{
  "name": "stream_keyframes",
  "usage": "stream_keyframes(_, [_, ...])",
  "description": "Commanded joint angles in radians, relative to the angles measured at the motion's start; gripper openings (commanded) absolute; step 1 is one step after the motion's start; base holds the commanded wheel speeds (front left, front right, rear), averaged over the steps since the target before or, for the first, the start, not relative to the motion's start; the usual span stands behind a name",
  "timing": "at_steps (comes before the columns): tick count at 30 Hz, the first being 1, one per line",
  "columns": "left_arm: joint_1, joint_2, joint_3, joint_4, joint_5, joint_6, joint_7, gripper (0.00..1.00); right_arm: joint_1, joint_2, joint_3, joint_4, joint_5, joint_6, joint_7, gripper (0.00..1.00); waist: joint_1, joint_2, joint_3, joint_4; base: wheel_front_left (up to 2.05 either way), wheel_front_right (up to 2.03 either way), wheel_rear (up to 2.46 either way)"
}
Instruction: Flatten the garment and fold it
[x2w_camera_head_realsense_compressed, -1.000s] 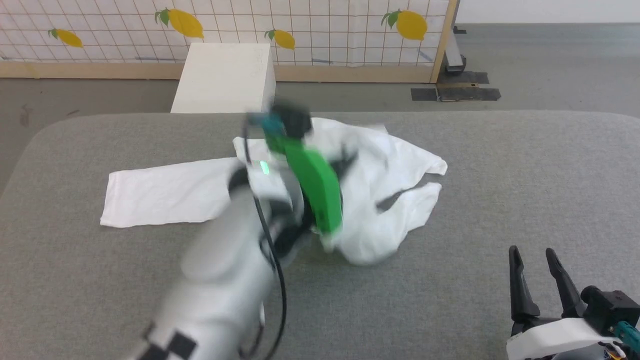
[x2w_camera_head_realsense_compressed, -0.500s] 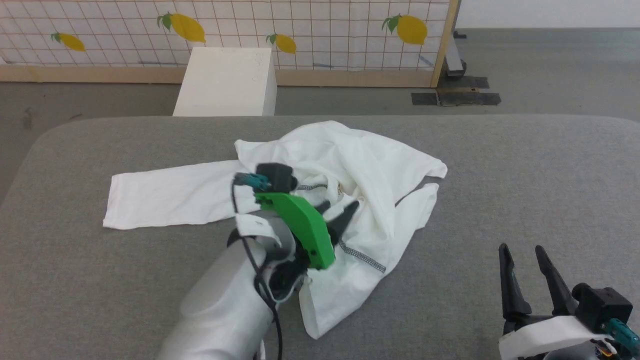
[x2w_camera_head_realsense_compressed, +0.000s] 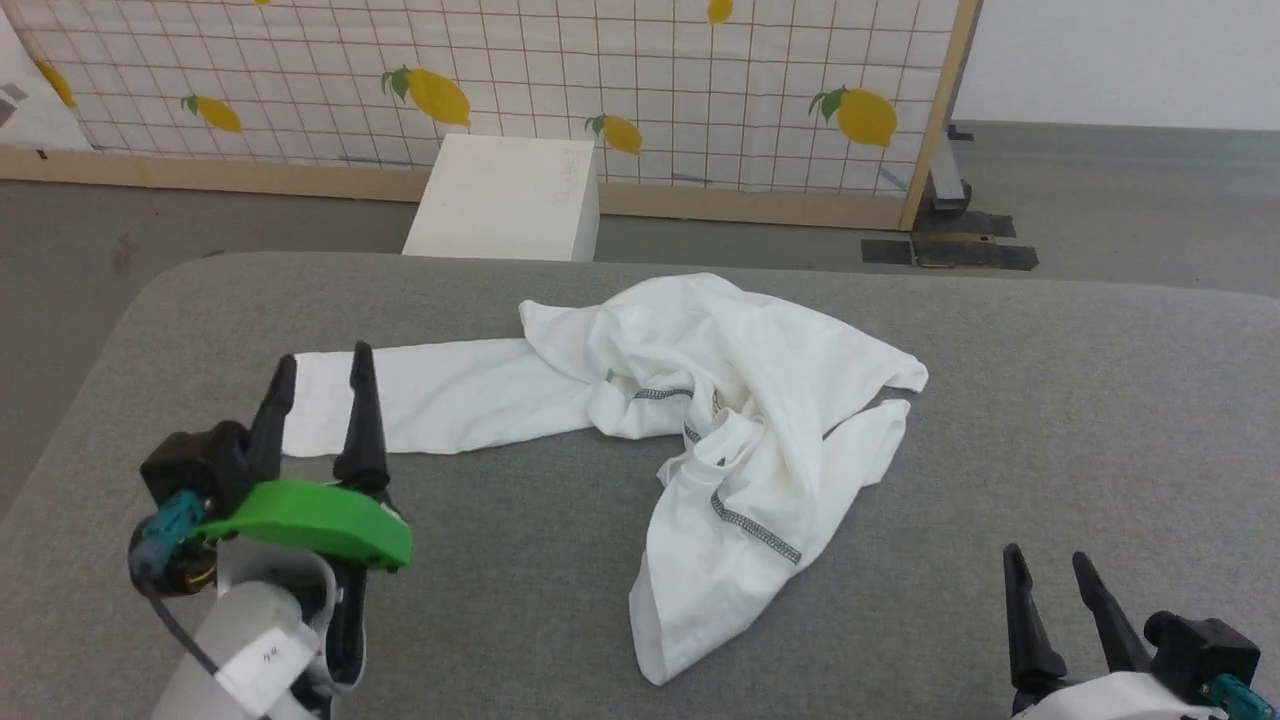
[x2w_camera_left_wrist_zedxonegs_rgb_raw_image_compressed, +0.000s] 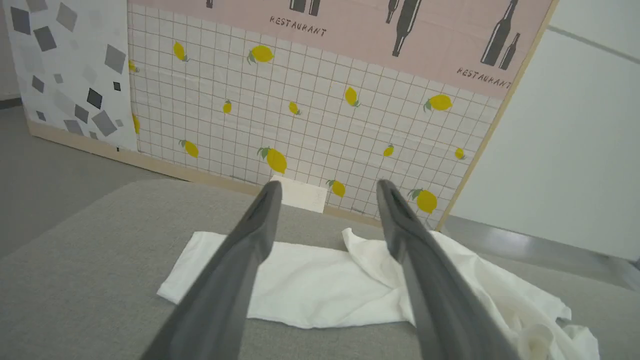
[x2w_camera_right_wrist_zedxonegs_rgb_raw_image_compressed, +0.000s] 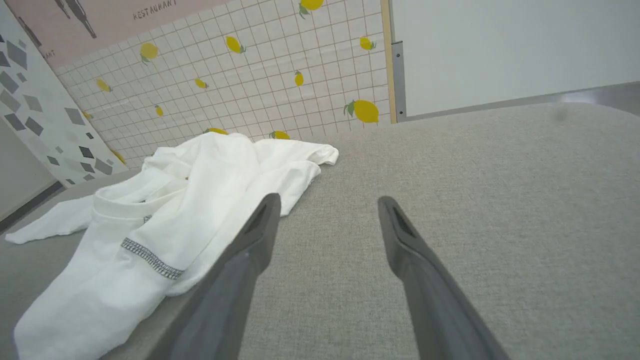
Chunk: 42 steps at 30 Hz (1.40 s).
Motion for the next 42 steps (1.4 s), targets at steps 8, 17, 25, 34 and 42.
stream_keyframes(8, [0.244,-0.1,0.129,-0.195,0.264,-0.021,-0.007,1.0,-0.104,0.0,-0.003,0.107,-0.006,-0.002,0.205,1.0,0.0001,0.0,0.019,0.01,0.0,0.0,0.0])
stream_keyframes(17, [0.225,-0.161,0.177,-0.195,0.345,-0.085,-0.007,1.0,-0.406,0.0,0.132,0.202,-0.17,-0.002,0.688,1.0,0.0001,0.0,0.104,0.046,0.0,0.0,0.0])
stream_keyframes(25, [0.156,-0.209,0.196,-0.183,0.372,-0.131,-0.008,1.0,-0.508,0.0,0.194,0.326,-0.224,-0.002,0.828,1.0,0.0001,0.0,0.183,0.101,0.0,0.0,0.0])
stream_keyframes(34, [0.158,-0.228,0.252,-0.168,0.386,-0.158,-0.008,1.0,-0.525,-0.009,0.151,0.338,-0.173,-0.002,0.714,0.0,0.0001,0.0,0.189,0.07,0.0,0.0,0.0])
stream_keyframes(42, [0.168,-0.237,0.271,-0.178,0.389,-0.167,-0.008,1.0,-0.499,-0.227,-0.115,0.178,-0.179,-0.002,0.74,0.0,0.0001,0.0,0.158,0.049,0.0,0.0,0.0])
